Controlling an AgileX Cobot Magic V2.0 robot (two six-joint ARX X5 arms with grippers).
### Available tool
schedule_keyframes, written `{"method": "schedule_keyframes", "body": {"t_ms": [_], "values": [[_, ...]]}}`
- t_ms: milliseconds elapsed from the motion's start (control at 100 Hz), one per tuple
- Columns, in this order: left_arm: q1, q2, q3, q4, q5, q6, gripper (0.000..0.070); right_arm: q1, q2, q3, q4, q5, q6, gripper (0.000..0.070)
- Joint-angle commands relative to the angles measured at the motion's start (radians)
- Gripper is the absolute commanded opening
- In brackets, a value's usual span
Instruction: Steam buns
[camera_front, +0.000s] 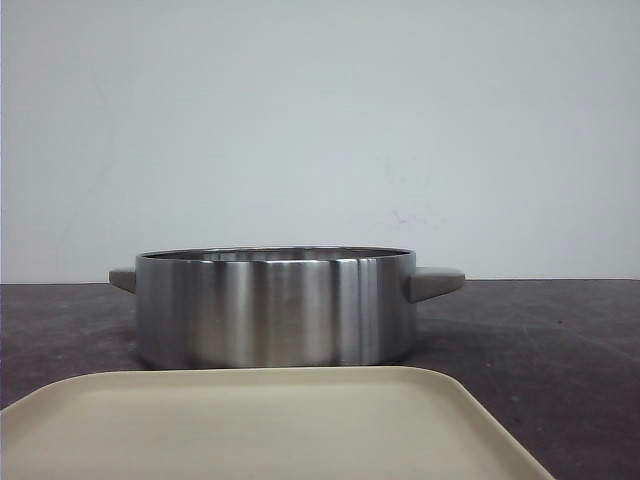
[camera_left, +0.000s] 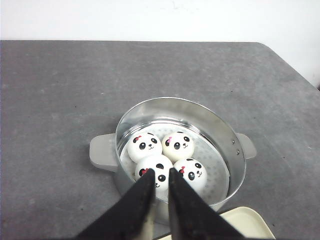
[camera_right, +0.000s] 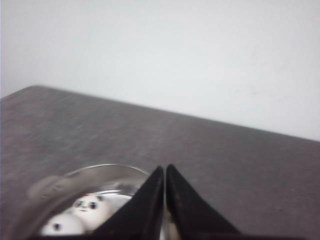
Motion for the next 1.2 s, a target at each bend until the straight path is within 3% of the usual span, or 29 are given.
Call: {"method": "schedule_keyframes", "body": {"t_ms": [0,260,500,620,830,1190], "values": [[-0.007,0.003,0.011,0.008,-0.003,0.0,0.0,-0.051,-0.102,-0.148,0.126,-0.052,-0.051,0.0],[-0.007,0.003,0.011,0.008,-0.003,0.0,0.0,-0.341,-0.53,-0.541,0.172,-0.14,-0.05,0.0],[-0.007,0.003,0.011,0.008,-0.003,0.0,0.0,-0.543,-0.765,-0.736,0.147,-0.265,-0.049,0.0],[-0.007,0.003,0.012,0.009,-0.003,0.0,0.0,-0.594,-0.785,-0.734,0.004,-0.236,-0.041,0.0],[-0.007,0.003,0.012,0.008,-0.003,0.0,0.0,-0.637,-0.785,-0.734,-0.128,-0.182,-0.048,0.0],[-0.007,0.003,0.012,0.009,-0.003,0.0,0.0,-0.637,-0.785,-0.734,-0.113,-0.18,-0.051,0.0]]}}
